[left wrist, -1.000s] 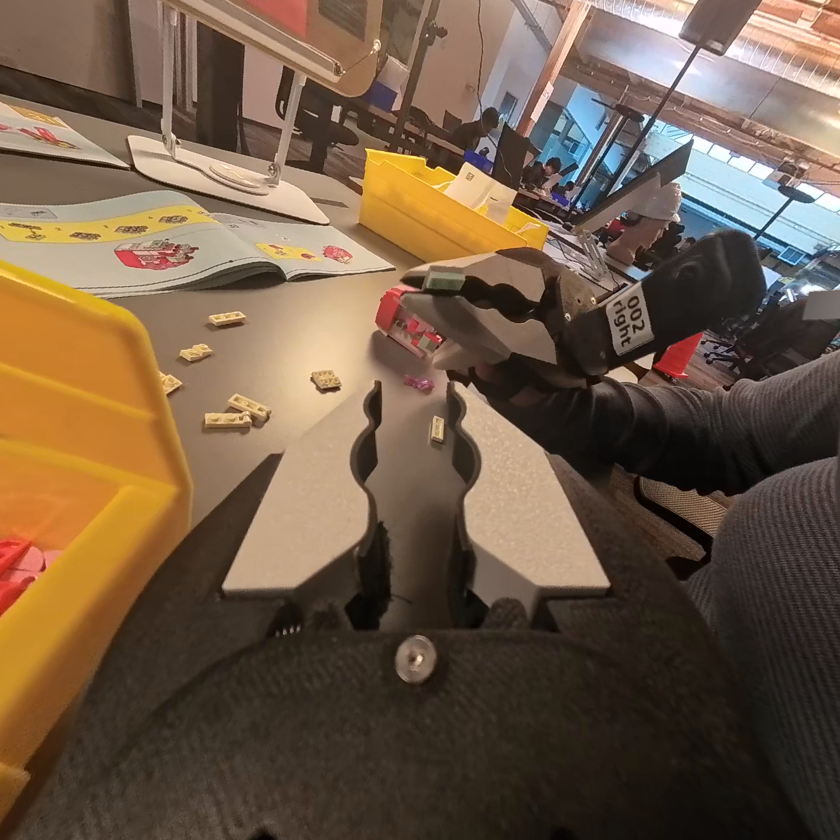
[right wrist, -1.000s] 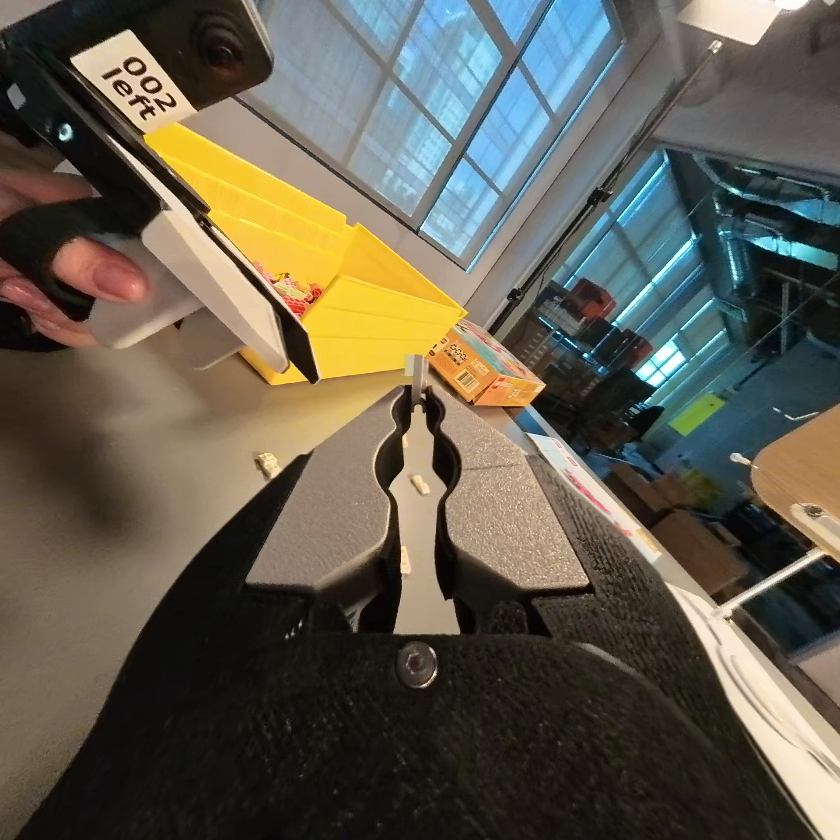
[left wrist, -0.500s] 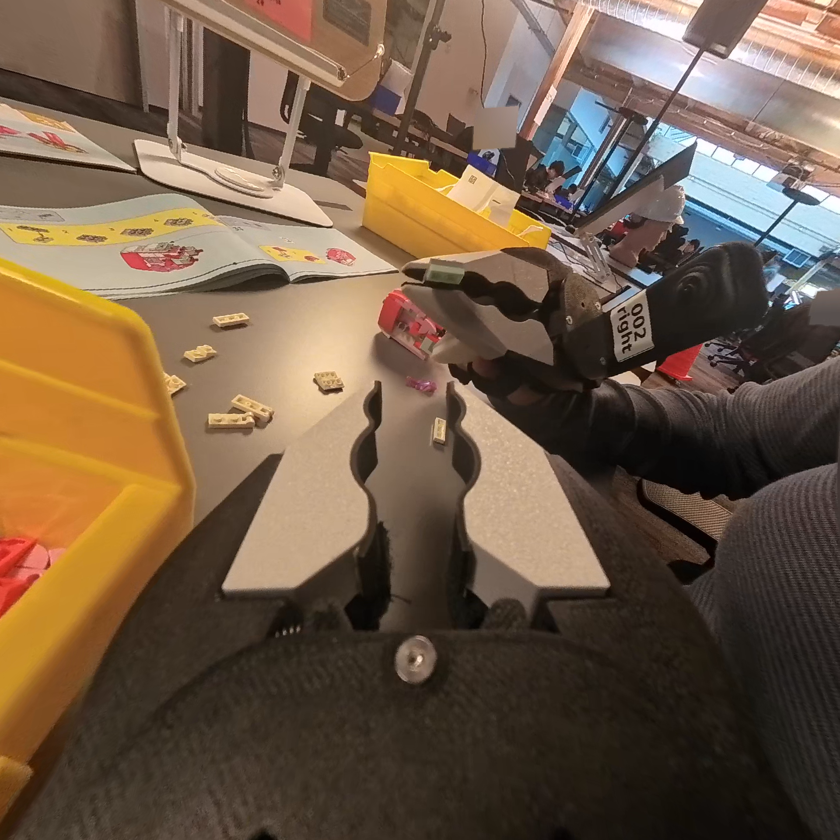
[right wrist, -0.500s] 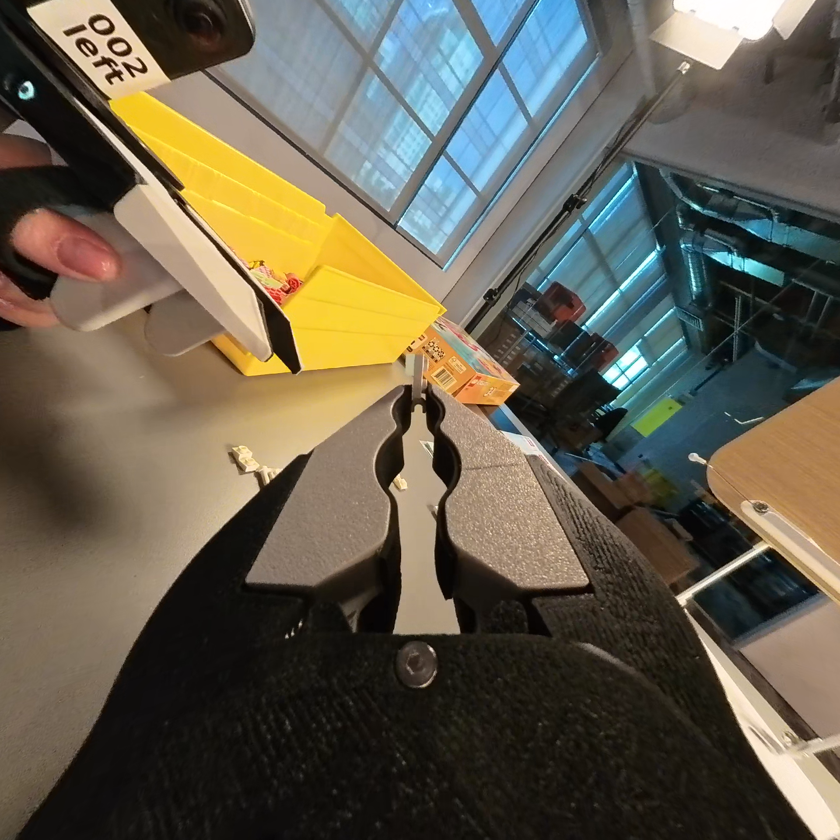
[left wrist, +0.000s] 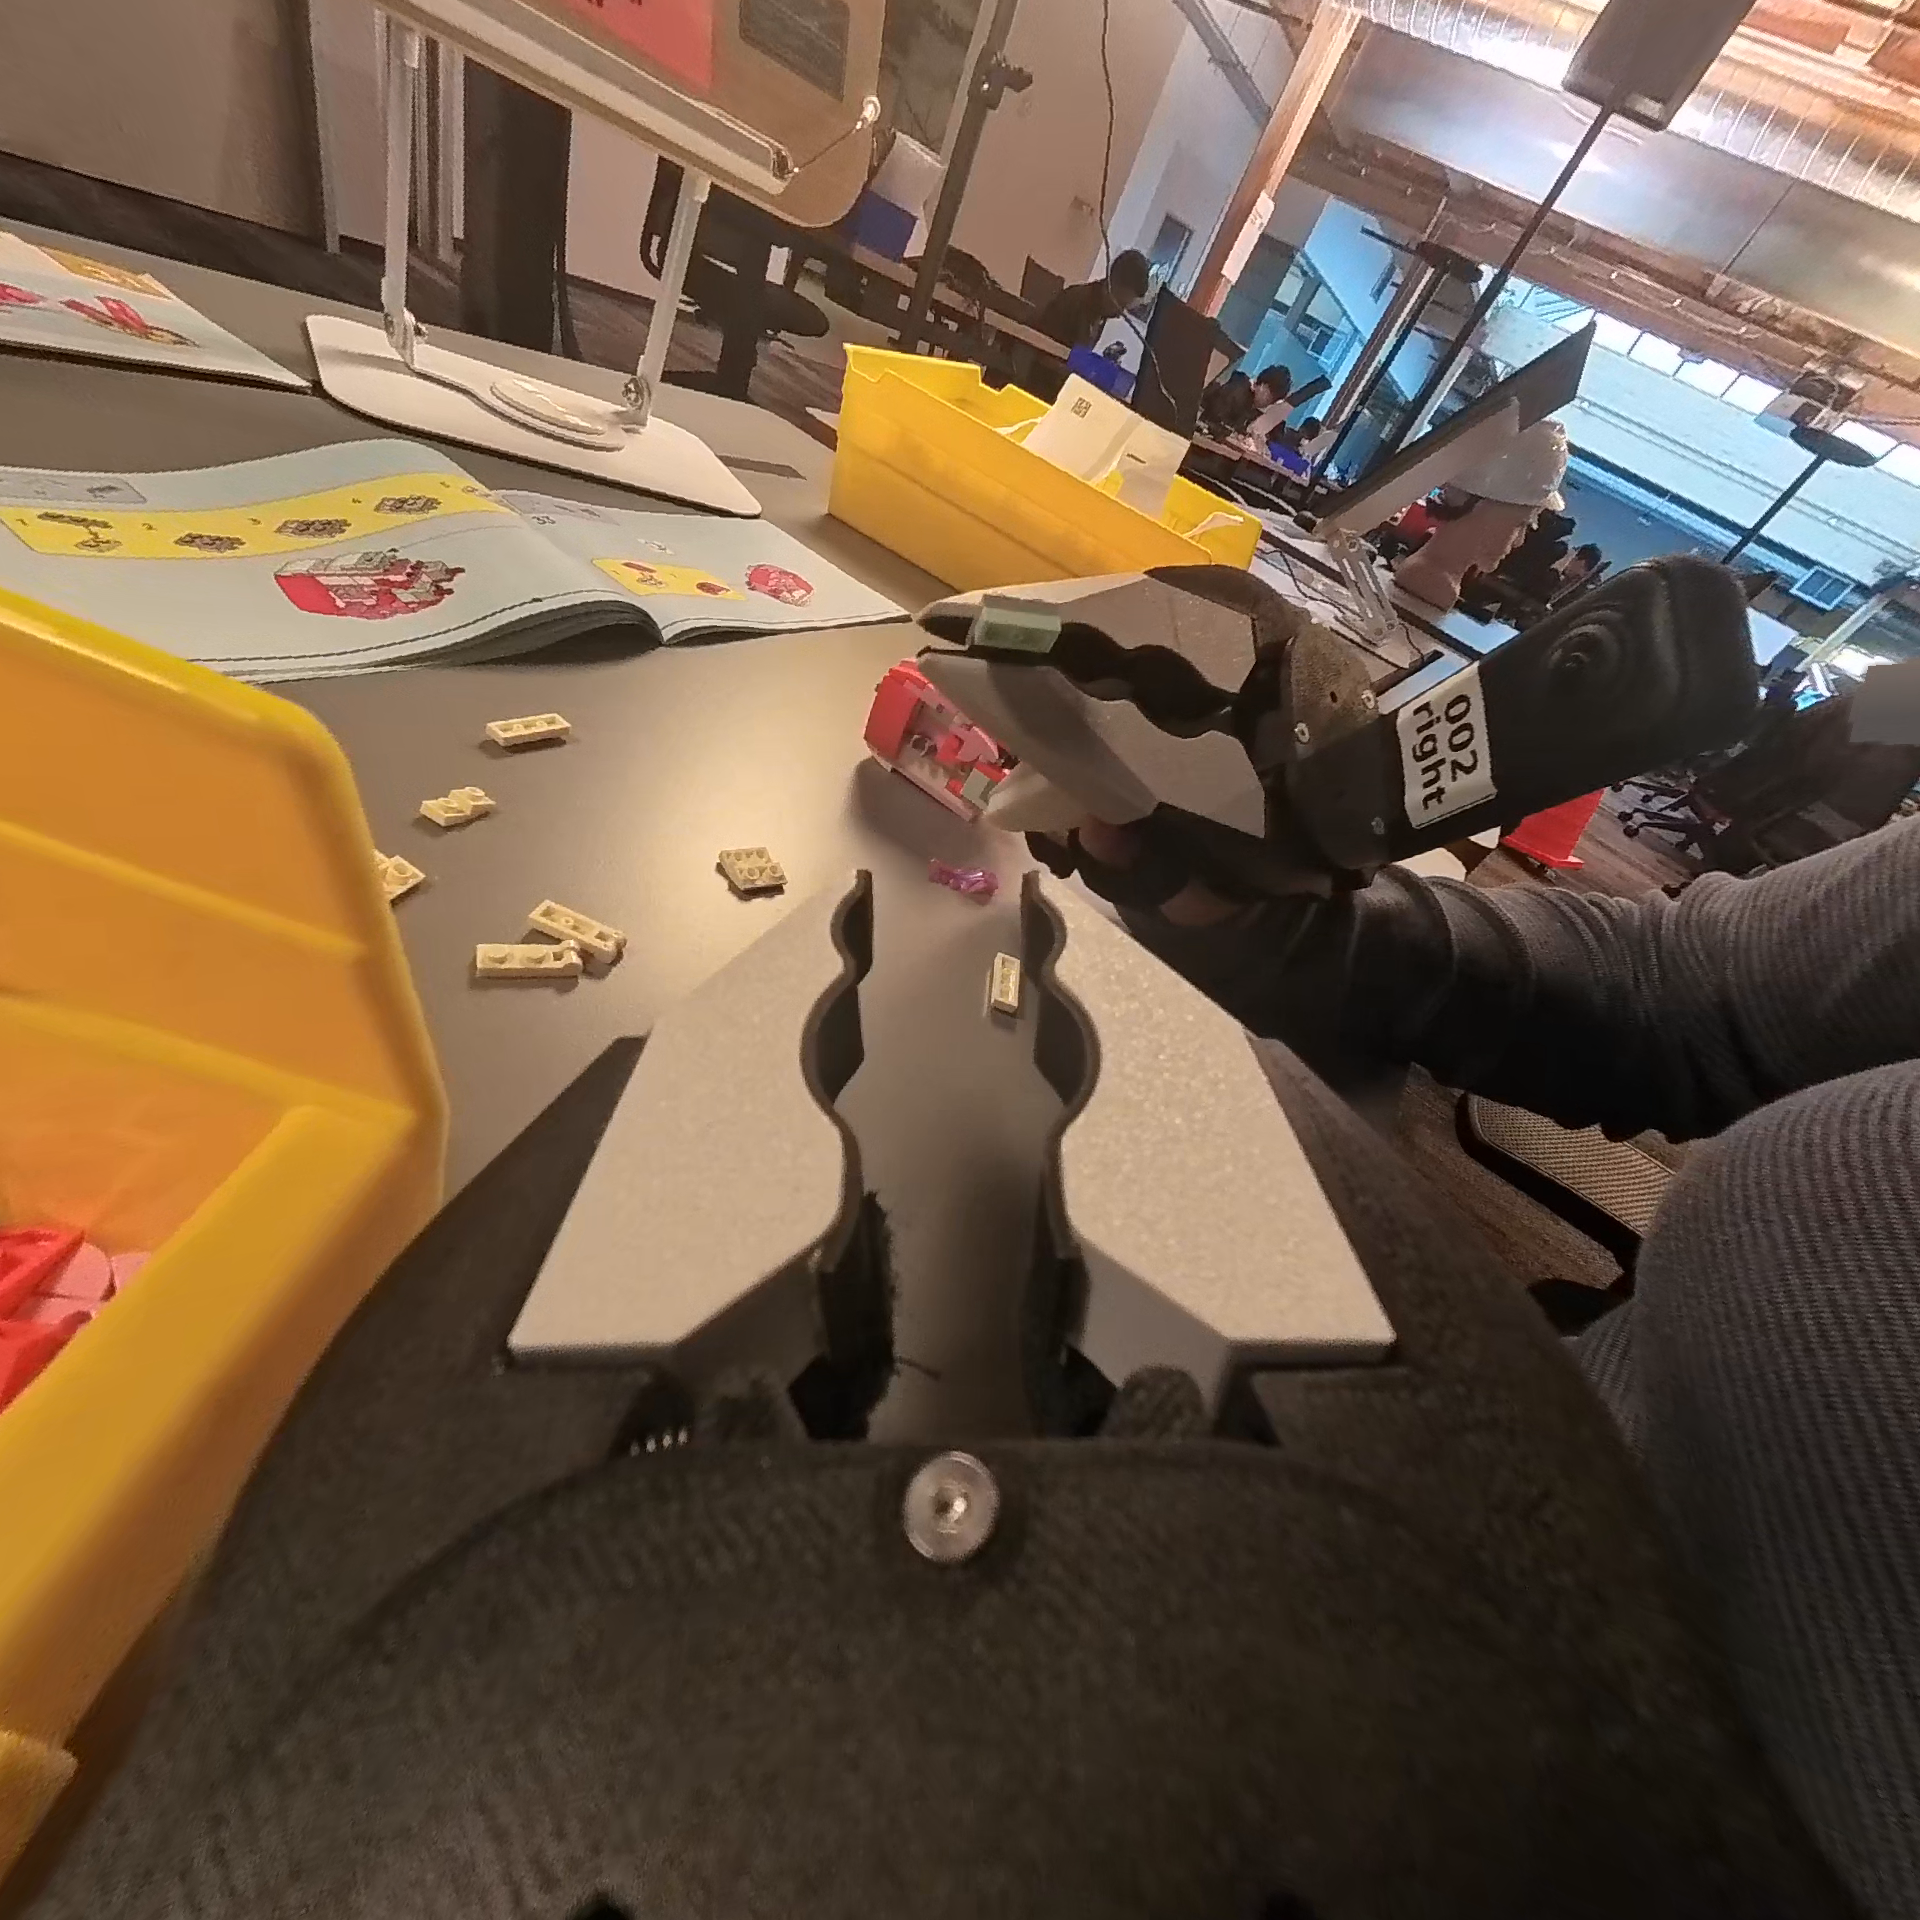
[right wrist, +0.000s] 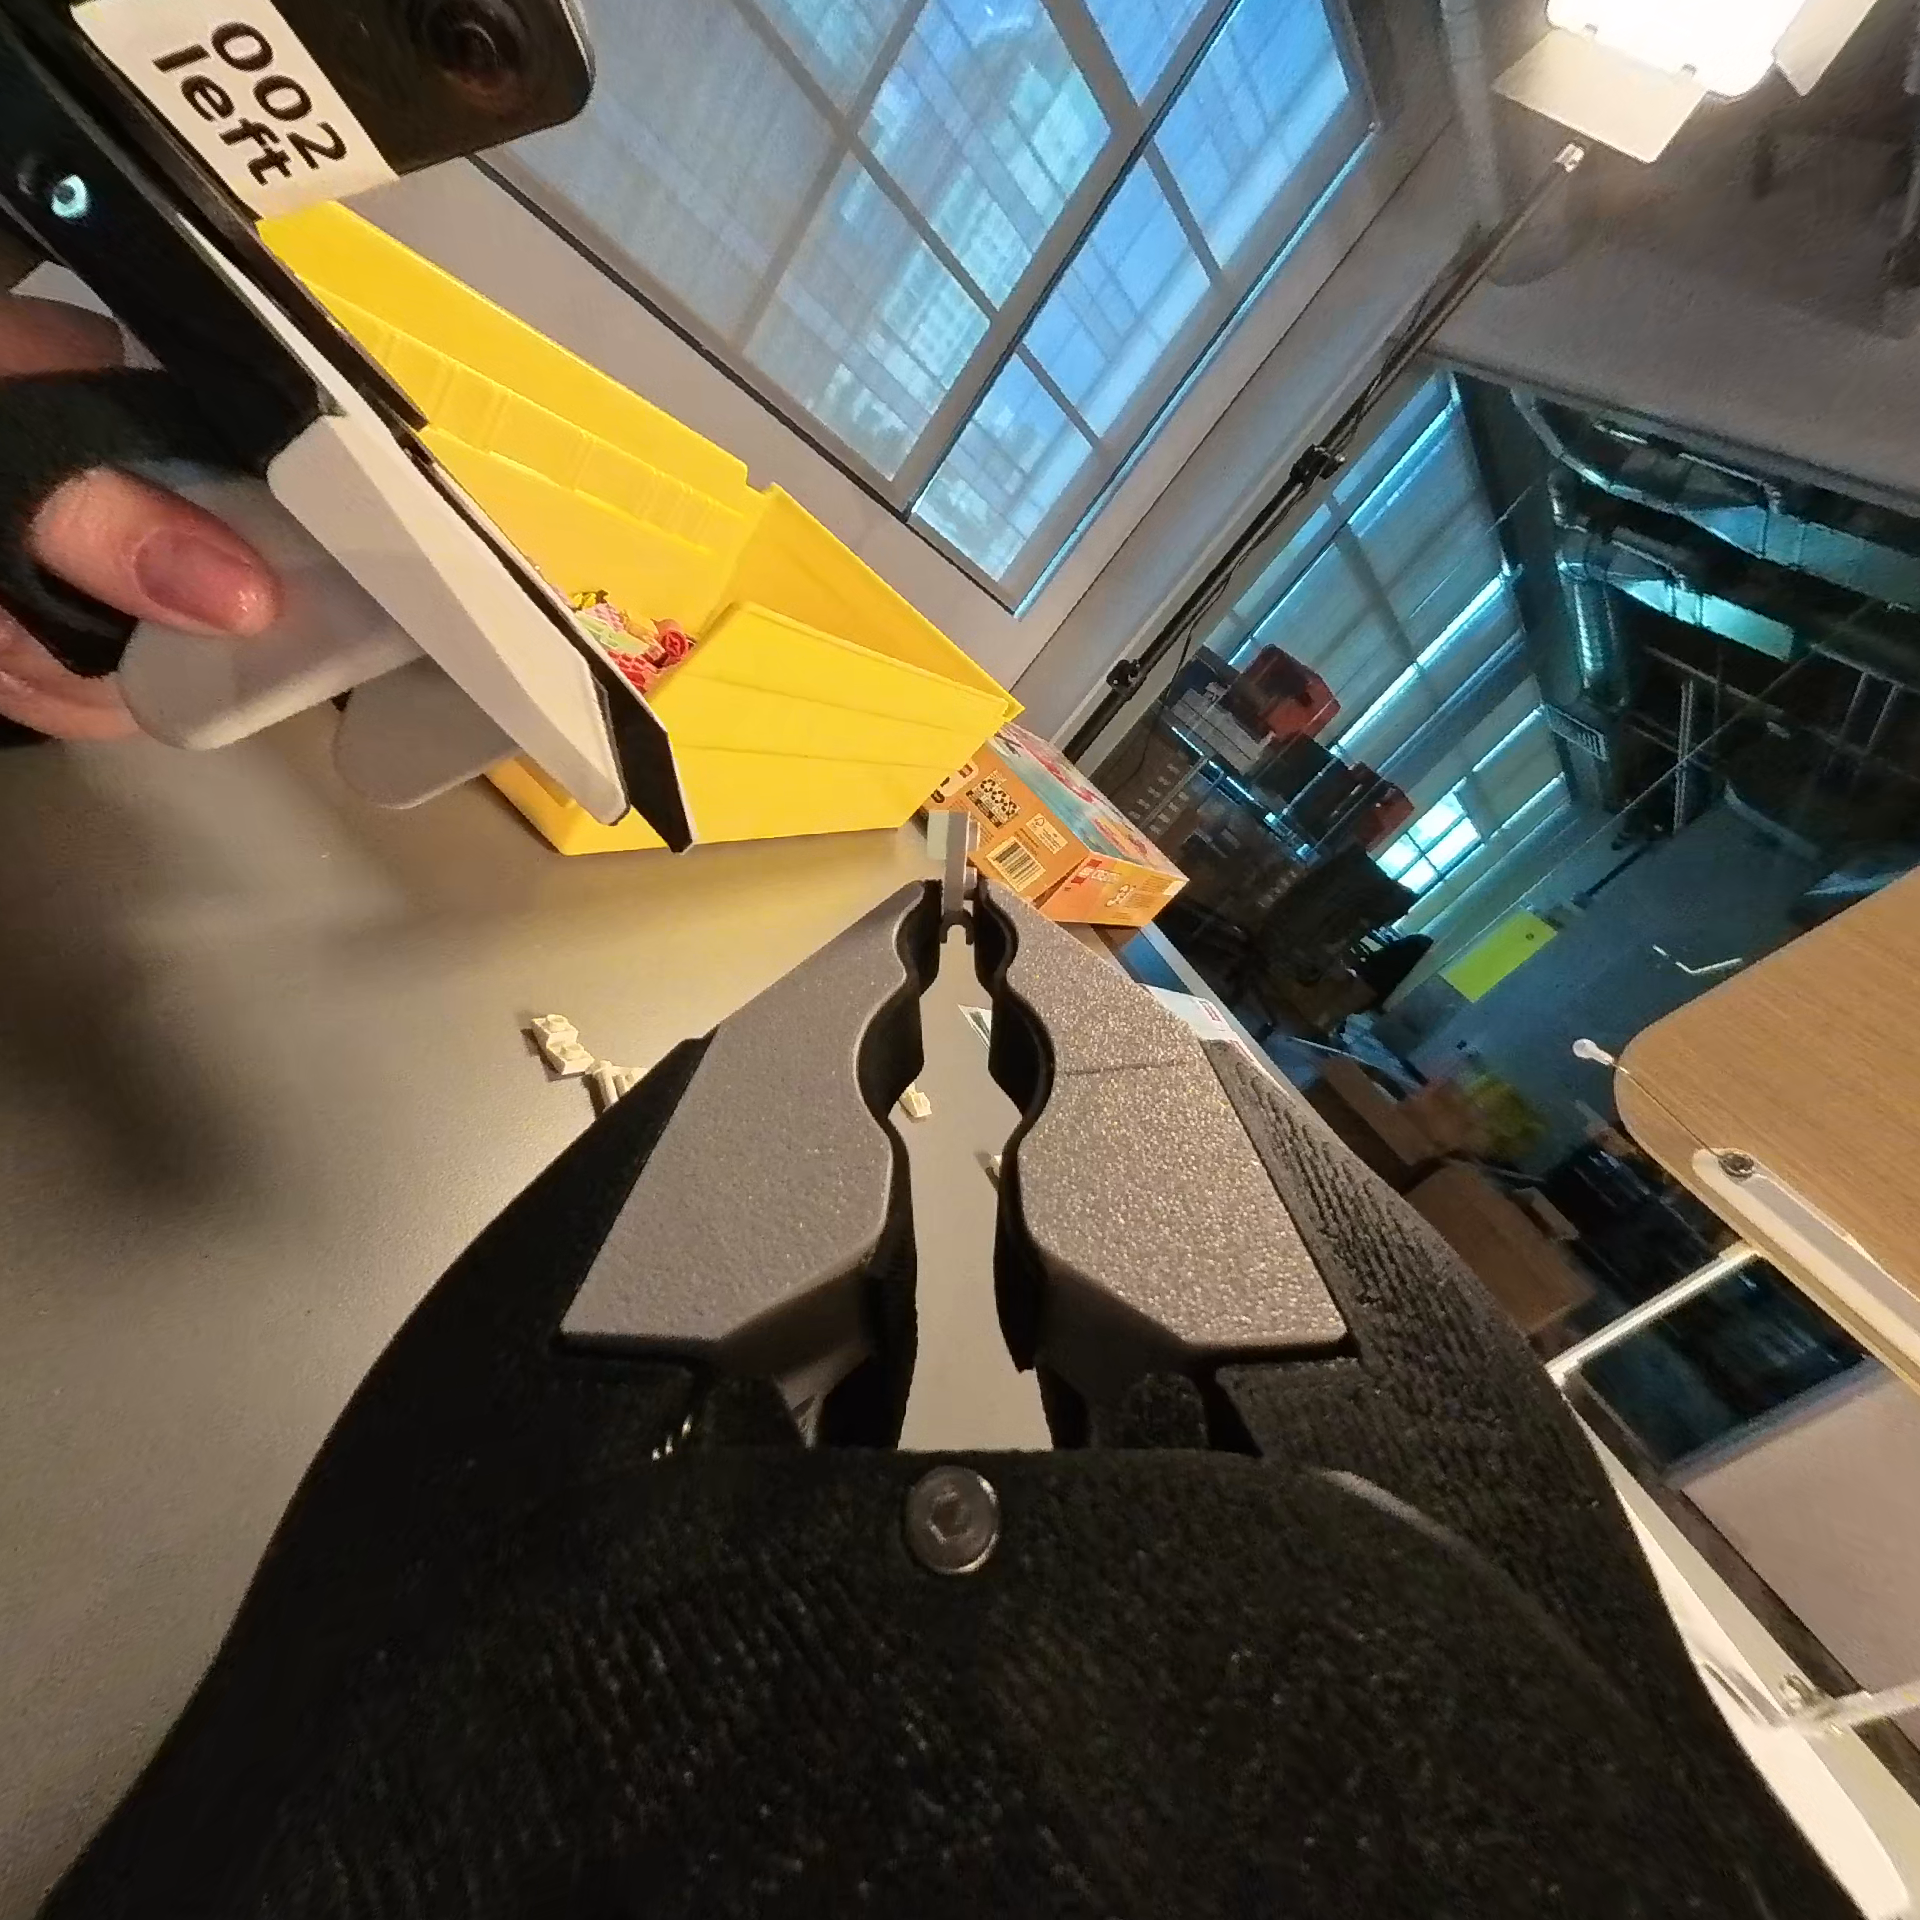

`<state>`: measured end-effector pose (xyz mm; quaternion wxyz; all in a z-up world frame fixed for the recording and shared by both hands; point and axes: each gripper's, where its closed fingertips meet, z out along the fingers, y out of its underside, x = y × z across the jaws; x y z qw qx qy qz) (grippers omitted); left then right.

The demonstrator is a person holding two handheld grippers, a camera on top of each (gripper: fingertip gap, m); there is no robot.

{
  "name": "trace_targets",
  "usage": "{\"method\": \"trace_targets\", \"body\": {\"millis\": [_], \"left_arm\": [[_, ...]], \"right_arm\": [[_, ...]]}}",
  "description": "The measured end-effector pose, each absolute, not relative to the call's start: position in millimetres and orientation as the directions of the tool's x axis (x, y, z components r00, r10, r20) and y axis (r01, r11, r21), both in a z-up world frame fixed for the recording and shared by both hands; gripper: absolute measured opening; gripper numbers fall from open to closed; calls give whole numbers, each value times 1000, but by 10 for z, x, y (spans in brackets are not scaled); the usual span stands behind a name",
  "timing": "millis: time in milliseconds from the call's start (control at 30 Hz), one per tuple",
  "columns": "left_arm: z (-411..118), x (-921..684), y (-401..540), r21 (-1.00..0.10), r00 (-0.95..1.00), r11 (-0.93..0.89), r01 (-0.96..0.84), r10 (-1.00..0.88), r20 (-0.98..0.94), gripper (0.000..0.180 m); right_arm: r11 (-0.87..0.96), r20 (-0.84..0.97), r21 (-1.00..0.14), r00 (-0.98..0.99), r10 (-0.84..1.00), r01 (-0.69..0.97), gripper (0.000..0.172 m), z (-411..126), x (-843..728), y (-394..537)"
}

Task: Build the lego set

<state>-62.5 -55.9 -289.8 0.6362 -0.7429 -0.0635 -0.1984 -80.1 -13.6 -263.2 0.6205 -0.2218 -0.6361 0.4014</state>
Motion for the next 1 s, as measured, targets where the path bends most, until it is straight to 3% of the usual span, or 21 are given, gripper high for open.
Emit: {"method": "trace_targets", "body": {"millis": [633, 1000], "left_arm": [[-2880, -616, -560, -927, 918, -172, 333, -163, 360, 27], [-2606, -552, -381, -993, 994, 54, 101, 34, 103, 27]], "right_arm": [[588, 621, -778, -129, 773, -220, 4, -2639, -804, -156], [594, 640, -765, -196, 743, -249, 4, -2696, -794, -391]]}}
